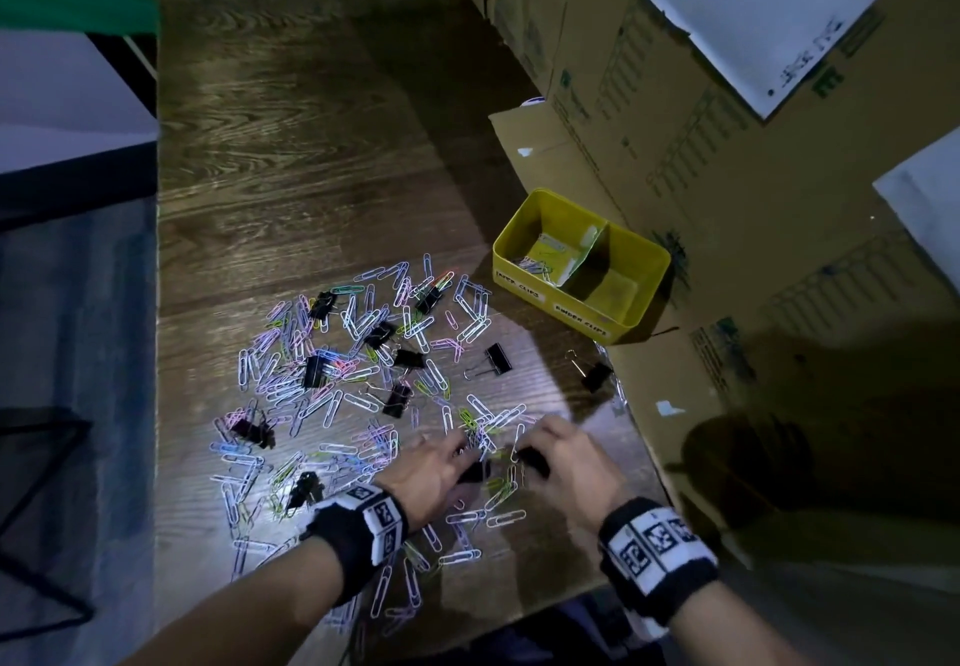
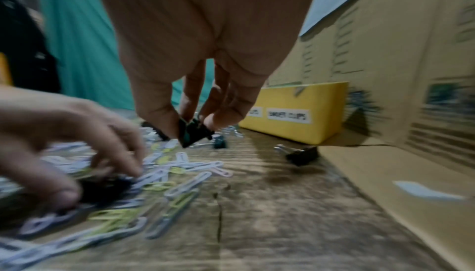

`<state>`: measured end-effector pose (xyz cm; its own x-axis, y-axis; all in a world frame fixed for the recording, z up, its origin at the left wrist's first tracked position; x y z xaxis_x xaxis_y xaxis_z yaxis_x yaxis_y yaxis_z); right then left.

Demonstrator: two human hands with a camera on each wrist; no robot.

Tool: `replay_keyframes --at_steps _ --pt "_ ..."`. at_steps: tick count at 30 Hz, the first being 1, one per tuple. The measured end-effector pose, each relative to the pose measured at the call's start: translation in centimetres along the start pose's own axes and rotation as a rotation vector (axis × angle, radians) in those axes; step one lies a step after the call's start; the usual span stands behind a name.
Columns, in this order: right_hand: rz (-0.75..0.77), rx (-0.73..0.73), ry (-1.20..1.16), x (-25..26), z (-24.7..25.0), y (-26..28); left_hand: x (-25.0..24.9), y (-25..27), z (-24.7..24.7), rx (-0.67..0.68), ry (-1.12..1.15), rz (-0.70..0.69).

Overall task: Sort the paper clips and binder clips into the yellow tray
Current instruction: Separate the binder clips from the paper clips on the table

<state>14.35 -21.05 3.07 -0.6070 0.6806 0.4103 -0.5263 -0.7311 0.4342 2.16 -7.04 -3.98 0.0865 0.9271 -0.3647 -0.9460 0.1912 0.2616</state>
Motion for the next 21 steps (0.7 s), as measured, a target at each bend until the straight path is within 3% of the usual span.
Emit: replay_keyframes --at_steps 4,8,11,13,17,21 --pt "-0.256 -0.086 0.005 -4.0 1.4 -1.8 0.4 0.5 -1.0 -0.088 0.001 -0.023" --pt "-0.32 -0.079 0.053 -6.1 0.5 -2.9 0.8 0.8 0.9 -0.298 -0.007 -0.094" --pt "-0.303 -0.106 0.075 -6.9 -0.1 -2.9 1.4 0.4 3.4 -0.376 -0.007 -0.044" --pt "-0.258 -0.151 0.125 -6.9 -0.5 -2.4 2.2 -0.5 4.4 -0.342 0.024 0.051" --pt "-0.021 -0.122 0.121 -4.8 -1.7 -2.0 3.9 -2.5 5.0 -0.105 -0.023 0.269" --pt "0.094 0.036 0.172 -2.5 -3.9 -2.1 3.8 -2.9 5.3 -0.098 -0.142 0.363"
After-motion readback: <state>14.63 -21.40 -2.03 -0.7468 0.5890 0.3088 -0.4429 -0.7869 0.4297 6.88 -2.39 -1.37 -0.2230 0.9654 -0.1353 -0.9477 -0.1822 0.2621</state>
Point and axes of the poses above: each hand's wrist, its own y-axis away from the middle knuckle, its own z-axis out of the back of the hand, x = y × z, the point moved 3 cm from there along -y, towards the middle knuckle, and after that the axes turned 10 degrees about -z, right-handed, at the moved point
